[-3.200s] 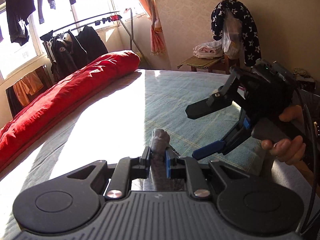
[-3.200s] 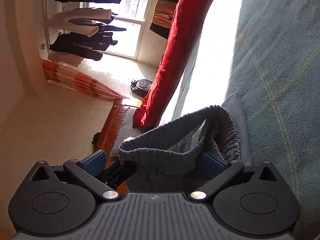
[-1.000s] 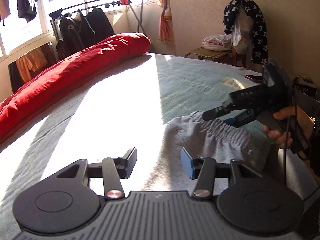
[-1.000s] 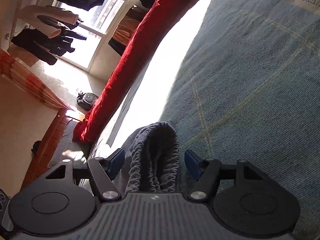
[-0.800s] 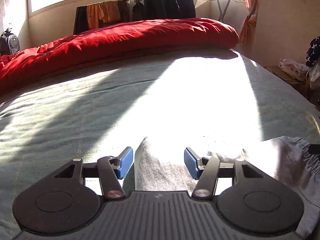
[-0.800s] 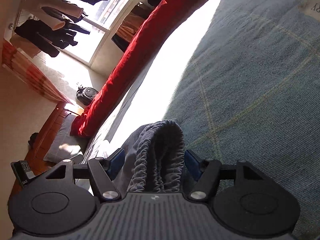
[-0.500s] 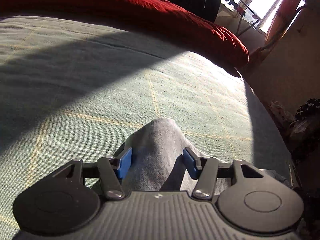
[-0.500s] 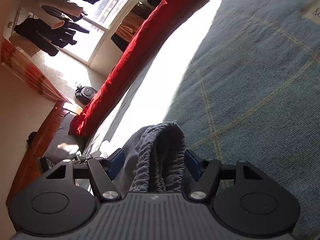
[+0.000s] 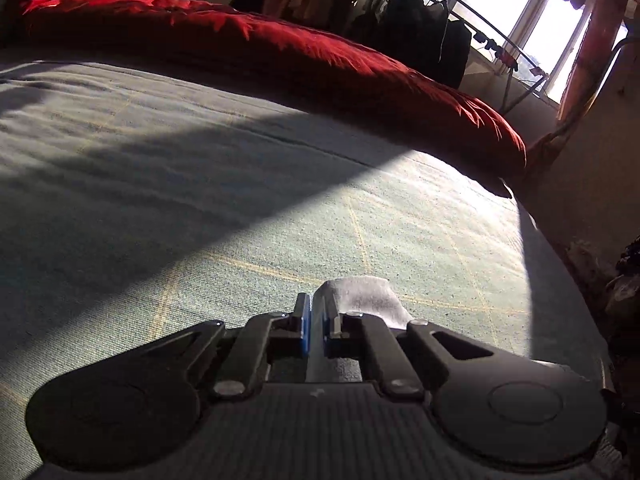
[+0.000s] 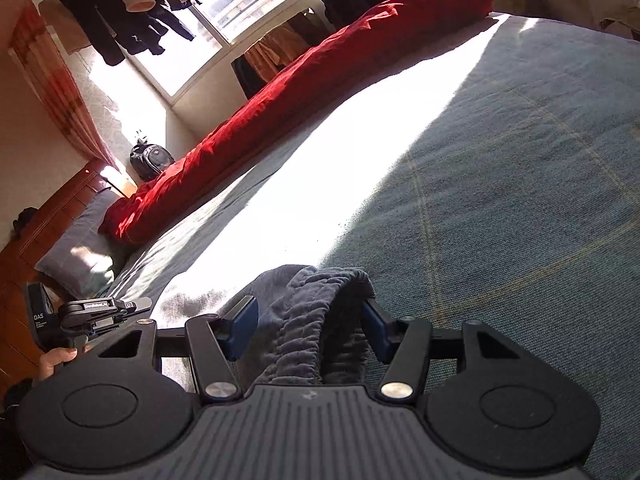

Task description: Fold clothes

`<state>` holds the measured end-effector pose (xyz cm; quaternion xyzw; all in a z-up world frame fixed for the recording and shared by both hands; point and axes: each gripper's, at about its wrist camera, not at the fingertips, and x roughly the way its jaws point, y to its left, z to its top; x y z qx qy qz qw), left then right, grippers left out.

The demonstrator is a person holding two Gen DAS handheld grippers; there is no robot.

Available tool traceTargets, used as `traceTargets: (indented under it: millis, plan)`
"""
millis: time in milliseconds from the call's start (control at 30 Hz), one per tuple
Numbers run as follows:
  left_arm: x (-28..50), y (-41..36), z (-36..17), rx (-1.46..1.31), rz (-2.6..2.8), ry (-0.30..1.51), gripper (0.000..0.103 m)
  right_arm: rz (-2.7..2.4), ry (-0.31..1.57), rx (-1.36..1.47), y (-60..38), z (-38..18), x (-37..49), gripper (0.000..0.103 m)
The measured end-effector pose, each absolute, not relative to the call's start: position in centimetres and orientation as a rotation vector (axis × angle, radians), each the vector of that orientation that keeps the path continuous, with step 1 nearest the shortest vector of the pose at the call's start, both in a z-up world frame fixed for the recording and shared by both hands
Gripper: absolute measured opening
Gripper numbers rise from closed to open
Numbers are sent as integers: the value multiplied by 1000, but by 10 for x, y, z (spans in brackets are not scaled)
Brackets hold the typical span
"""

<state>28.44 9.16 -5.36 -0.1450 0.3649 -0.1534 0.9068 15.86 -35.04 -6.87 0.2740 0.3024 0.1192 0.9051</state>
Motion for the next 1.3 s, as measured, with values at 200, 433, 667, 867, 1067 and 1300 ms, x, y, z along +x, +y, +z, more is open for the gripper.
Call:
traceTargets:
  millis: [200, 433, 667, 867, 1067, 1300]
  plan:
    - [268, 21, -37, -200, -623, 779, 25, 295, 511, 401, -326, -34, 152, 62]
    - [293, 15, -91, -167, -486, 864, 17, 375, 648, 60, -273, -60, 151, 60]
    - [278, 9, -72, -96, -503, 852, 16, 368, 614, -158, -260, -53, 116, 61]
    - [230, -2, -36, 65, -593, 788, 36, 427, 562, 27, -266, -22, 108, 66]
    - [172, 7, 2, 278, -560, 694, 50, 363, 630, 120, -261, -31, 108, 67]
    - [112, 27, -4, 588, -424, 596, 68, 344, 672, 243, -267, -41, 102, 71]
